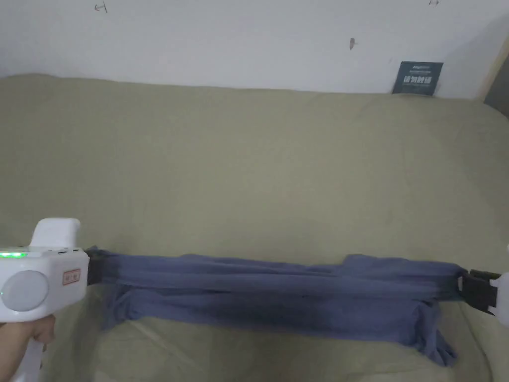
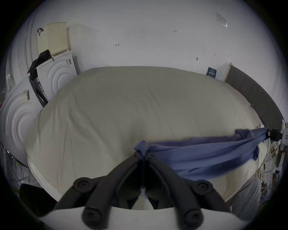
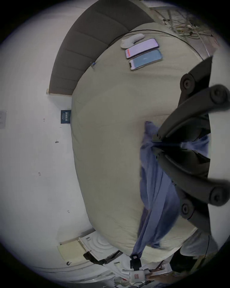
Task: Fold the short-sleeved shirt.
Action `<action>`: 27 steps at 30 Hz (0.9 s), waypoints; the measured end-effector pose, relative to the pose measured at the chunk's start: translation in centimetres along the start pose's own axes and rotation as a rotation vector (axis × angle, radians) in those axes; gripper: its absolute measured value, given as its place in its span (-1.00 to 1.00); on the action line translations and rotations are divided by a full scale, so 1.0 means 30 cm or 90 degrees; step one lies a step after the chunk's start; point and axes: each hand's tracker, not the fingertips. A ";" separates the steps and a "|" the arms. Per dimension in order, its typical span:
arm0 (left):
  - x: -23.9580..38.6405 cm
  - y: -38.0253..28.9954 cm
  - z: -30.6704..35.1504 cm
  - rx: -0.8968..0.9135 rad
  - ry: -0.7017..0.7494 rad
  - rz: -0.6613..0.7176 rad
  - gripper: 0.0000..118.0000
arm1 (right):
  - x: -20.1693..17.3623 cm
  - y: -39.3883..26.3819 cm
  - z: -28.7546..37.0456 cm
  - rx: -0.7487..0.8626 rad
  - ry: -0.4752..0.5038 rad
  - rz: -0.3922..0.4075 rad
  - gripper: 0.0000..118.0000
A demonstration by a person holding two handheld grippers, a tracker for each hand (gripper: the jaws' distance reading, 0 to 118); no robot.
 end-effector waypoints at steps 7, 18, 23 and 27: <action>-0.016 -0.105 -0.067 -0.046 -0.002 0.022 -0.97 | 0.001 -0.117 -0.073 -0.050 -0.026 0.012 -0.86; -0.008 -0.131 -0.064 -0.052 0.027 0.022 1.00 | -0.045 -0.130 -0.084 -0.046 -0.085 0.015 0.92; 0.009 -0.115 0.001 0.001 0.037 0.042 0.92 | -0.203 -0.078 -0.024 0.032 -0.056 0.050 0.87; 0.054 -0.099 0.052 0.042 0.028 0.035 -0.32 | -0.417 -0.053 -0.005 0.141 0.004 0.075 -0.46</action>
